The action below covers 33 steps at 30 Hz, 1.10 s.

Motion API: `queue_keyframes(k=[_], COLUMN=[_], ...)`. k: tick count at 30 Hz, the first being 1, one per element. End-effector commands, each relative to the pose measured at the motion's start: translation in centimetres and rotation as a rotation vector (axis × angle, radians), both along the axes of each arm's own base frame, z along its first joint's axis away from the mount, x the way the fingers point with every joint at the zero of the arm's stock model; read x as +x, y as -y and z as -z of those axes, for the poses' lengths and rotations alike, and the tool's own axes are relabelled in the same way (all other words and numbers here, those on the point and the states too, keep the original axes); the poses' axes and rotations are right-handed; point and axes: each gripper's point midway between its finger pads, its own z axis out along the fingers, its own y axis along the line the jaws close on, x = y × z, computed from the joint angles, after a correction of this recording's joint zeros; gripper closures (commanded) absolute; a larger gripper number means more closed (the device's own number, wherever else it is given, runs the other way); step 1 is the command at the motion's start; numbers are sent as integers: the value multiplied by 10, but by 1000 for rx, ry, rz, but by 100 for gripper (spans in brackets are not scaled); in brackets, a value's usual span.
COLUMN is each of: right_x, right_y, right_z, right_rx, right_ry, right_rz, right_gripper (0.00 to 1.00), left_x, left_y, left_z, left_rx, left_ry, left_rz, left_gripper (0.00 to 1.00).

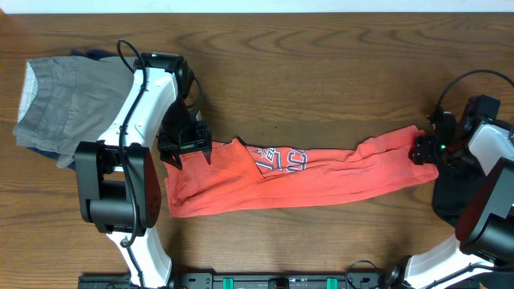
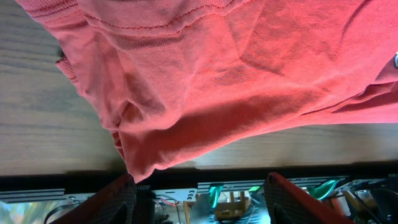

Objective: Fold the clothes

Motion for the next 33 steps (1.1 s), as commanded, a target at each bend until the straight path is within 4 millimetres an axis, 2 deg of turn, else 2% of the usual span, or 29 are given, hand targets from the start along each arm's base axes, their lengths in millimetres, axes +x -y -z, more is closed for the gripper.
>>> queue_keyframes(k=[1,5,8,9,12,14,17,22,26,30,33], right_x=[-6,-9,-13,-15,-17,-20,-22,-26,-29,-7,11], right_y=[-8,-10,-11,-11,-10,-6,2,28,57,68,63], right_z=[7,9,10,10,11,11,12,10,-7,-38,-63], right_rx=[42,45,49,49,42,18,-22,-144,-268,-277,-229], right_ry=[-8,-18,-33,-40,-53,-67,-82,-122,-148,-73,-10], right_rz=[-27,-26,-26,-25,-23,-20,14,171,268,322,317], right_gripper=[30,35,43,48,75,80,99,99,99,99,99], left_x=[-3,-3,-3,-3,-3,-3,-3,-3,-1,1,2], left_y=[2,2,2,2,2,2,2,2,1,-2,-5], left_z=[-2,-2,-2,-2,-2,-2,-2,-2,-1,-1,-1], left_rx=[-5,-5,-5,-5,-5,-5,-5,-5,-5,-6,-6], left_ry=[-4,-4,-4,-4,-4,-4,-4,-4,2,8,8], left_rz=[-10,-10,-9,-9,-9,-9,-9,-9,-12,-24,-36], left_gripper=[32,32,32,32,32,32,32,32,32,32,32])
